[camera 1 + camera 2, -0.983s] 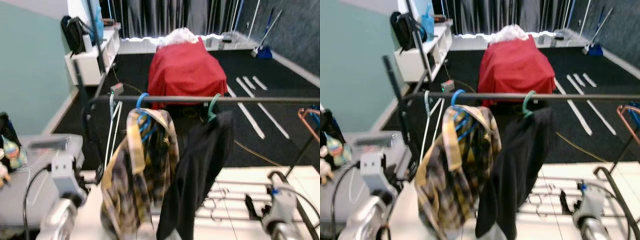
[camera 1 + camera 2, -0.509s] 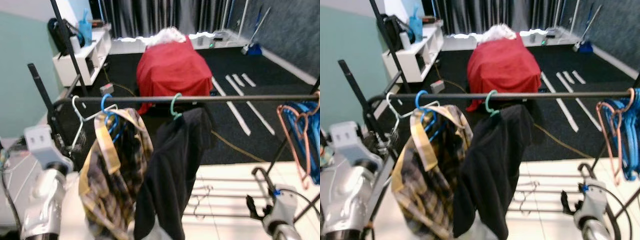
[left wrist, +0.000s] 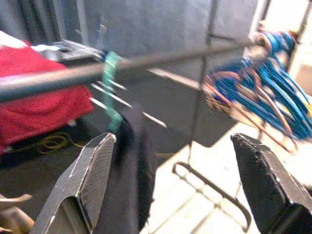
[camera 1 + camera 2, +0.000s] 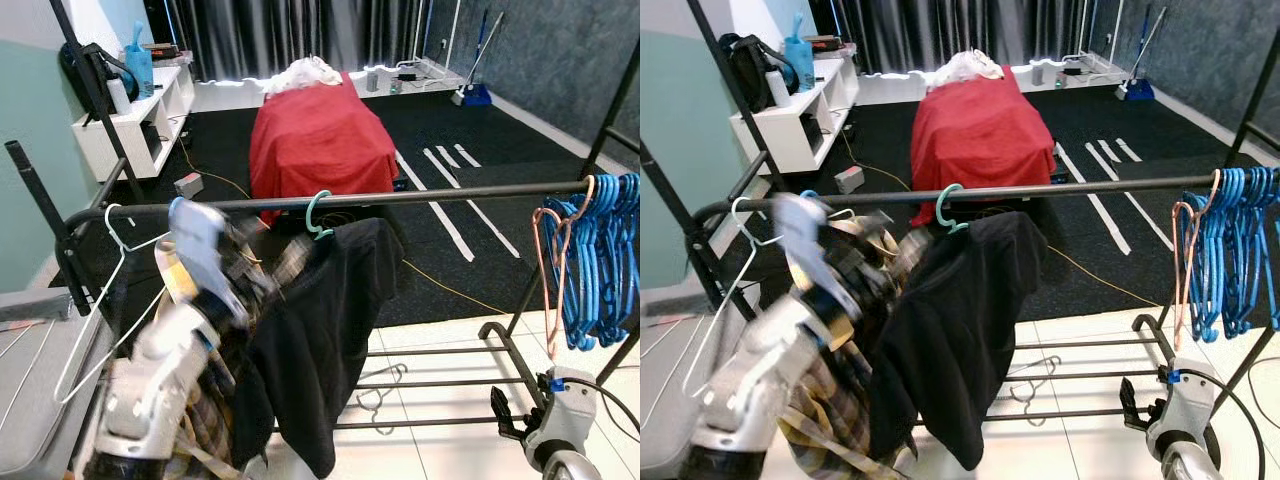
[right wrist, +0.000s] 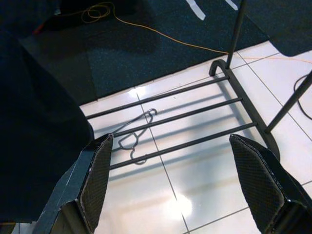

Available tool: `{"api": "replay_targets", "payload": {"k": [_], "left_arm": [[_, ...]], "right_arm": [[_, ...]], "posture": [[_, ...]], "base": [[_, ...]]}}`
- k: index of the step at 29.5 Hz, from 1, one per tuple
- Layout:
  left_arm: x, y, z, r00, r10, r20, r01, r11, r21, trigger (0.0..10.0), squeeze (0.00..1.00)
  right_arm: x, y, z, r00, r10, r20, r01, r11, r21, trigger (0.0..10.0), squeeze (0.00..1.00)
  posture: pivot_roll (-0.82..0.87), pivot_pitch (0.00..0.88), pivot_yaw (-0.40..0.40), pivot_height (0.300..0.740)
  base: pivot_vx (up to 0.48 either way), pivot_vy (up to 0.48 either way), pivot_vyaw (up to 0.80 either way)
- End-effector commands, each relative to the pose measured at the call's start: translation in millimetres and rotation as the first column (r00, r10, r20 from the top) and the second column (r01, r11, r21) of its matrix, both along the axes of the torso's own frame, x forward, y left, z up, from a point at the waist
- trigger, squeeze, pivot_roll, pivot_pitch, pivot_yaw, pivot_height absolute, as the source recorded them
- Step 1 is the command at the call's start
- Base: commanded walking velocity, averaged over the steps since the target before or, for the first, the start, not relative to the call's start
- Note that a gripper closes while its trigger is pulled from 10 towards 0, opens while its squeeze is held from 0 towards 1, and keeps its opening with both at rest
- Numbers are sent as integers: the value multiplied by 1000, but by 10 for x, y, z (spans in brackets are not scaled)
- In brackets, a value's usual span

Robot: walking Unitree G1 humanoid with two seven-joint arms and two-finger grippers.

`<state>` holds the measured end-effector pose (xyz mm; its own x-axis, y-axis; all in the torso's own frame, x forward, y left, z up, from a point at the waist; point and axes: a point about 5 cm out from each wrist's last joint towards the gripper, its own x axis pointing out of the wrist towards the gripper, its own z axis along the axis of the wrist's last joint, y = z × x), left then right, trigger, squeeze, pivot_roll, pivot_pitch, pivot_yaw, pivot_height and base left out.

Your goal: Hang hanger

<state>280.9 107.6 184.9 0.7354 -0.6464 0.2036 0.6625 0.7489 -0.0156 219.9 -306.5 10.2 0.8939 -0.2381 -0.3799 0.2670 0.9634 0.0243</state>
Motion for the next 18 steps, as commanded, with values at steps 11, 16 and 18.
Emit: {"api": "replay_targets", "payload": {"k": [11, 16, 18], "left_arm": [[167, -299, -340, 991, 57, -118, -29, 972, 231, 10000, 0], [271, -396, -325, 993, 49, -107, -20, 967, 255, 10000, 0], [325, -400, -329, 992, 60, -112, -26, 960, 279, 10000, 0]], "right_arm": [[2, 41, 5, 1000, -2, 16, 2, 1000, 9, 10000, 0], [-8, 48, 2, 1000, -2, 17, 2, 1000, 9, 10000, 0], [-15, 51, -1, 1000, -4, 17, 4, 1000, 9, 10000, 0]], "posture": [[-131, 0, 37, 740], [-138, 0, 44, 740], [-143, 0, 47, 740]], "base": [[0, 0, 0], [0, 0, 0], [0, 0, 0]]}}
